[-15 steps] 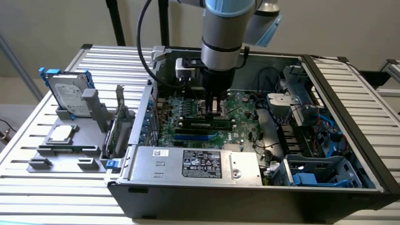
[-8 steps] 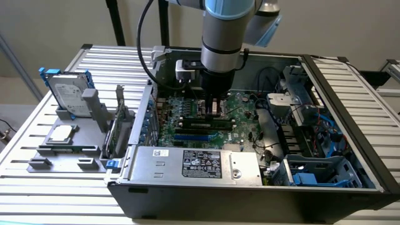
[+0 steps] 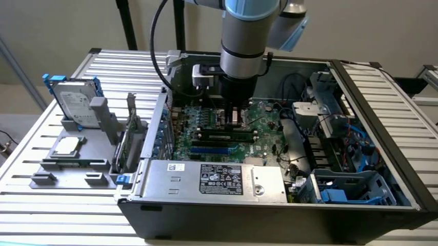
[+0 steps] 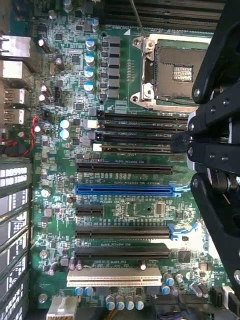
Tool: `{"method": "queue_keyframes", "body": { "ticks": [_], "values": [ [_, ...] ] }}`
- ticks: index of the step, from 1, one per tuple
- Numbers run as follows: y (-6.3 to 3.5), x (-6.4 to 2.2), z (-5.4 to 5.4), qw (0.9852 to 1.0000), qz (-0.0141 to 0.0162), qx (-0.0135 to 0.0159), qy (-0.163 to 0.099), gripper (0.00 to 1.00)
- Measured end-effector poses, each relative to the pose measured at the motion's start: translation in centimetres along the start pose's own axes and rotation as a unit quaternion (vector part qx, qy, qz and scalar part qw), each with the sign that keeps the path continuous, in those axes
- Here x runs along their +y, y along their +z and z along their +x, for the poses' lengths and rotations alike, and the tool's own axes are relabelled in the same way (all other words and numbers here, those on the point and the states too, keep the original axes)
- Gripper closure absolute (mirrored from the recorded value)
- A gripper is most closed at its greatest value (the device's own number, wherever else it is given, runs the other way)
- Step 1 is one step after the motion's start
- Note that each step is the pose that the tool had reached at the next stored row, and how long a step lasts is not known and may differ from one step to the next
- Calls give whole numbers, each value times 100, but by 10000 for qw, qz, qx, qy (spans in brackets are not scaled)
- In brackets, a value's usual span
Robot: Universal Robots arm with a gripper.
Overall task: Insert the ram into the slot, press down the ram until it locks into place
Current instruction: 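Press down the ram until it locks into place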
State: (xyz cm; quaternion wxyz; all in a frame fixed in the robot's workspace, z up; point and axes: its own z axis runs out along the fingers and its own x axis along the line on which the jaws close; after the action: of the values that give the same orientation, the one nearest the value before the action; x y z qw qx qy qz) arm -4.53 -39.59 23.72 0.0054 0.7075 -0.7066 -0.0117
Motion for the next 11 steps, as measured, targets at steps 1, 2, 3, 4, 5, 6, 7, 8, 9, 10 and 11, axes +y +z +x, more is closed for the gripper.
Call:
{"method": "queue_keyframes", "body": {
  "ticks": [1,2,3,4,5,6,7,8,9,10,11],
  "values": [
    [-45,0,0,10000,-8,1,0,89],
    [-89,-1,0,10000,-15,0,0,89],
    [-136,-3,0,10000,-24,2,0,89],
    [-182,-4,-1,10000,-33,2,0,89],
    [-226,-5,-1,10000,-39,1,0,89],
    [-261,-4,-1,10000,-43,2,0,89],
    [-277,-3,-2,10000,-43,2,1,89],
    [-278,-3,-2,10000,-43,1,1,89],
    [-278,-3,-2,10000,-43,1,1,89],
    [-278,-4,-2,10000,-43,1,0,89],
    [-278,-4,-2,10000,-43,1,0,89]
  ]
}}
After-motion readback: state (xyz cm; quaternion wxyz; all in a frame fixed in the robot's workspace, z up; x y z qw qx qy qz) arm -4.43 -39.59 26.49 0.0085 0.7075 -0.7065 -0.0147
